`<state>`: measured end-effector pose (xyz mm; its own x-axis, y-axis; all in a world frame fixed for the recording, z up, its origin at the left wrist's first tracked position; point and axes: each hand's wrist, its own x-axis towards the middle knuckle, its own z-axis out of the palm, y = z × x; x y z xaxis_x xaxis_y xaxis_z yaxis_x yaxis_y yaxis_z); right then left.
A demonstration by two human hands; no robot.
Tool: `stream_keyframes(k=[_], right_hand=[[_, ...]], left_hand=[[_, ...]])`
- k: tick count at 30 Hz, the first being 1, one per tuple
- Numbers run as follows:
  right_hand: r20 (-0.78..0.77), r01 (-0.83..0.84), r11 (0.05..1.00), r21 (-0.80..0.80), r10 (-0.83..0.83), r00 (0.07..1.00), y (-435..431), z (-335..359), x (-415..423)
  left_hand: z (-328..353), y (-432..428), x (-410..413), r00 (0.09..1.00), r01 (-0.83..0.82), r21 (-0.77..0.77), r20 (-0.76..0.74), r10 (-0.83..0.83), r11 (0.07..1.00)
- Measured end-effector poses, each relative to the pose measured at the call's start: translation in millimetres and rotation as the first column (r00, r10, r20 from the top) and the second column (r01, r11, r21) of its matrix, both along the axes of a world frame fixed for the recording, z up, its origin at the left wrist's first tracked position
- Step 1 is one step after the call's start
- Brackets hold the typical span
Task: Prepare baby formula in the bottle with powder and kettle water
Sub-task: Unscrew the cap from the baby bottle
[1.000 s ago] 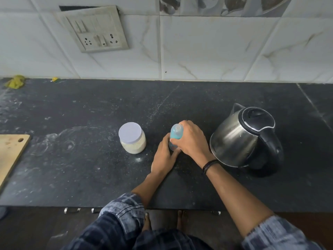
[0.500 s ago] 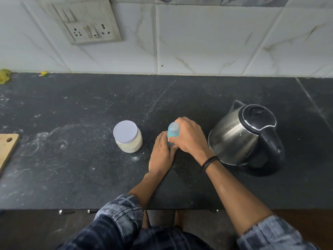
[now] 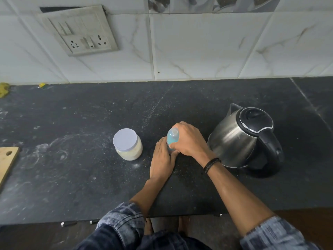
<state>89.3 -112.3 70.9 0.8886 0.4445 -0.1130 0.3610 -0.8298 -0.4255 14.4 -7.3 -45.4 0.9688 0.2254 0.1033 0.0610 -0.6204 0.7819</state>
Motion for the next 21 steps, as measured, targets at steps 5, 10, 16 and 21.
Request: stream_keyframes(k=[5, 10, 16, 21], right_hand=[[-0.052, 0.002, 1.000, -0.010, -0.003, 0.999, 1, 1, 2], [0.014, 0.060, 0.996, 0.065, -0.061, 0.998, 4, -5, -4], [0.075, 0.107, 0.989, 0.101, -0.115, 0.991, 10, -11, -12], [0.067, 0.098, 0.988, 0.117, -0.107, 0.992, 10, -10, -13]], left_hand=[[1, 0, 1, 1.000, 0.004, -0.002, 0.001, -0.004, 1.000], [-4, 1, 1, 0.999, 0.001, 0.019, -0.036, 0.000, 1.000], [-8, 1, 2, 0.999, -0.007, 0.011, -0.052, 0.008, 1.000], [-8, 1, 2, 0.998, 0.001, 0.016, -0.059, -0.001, 1.000]])
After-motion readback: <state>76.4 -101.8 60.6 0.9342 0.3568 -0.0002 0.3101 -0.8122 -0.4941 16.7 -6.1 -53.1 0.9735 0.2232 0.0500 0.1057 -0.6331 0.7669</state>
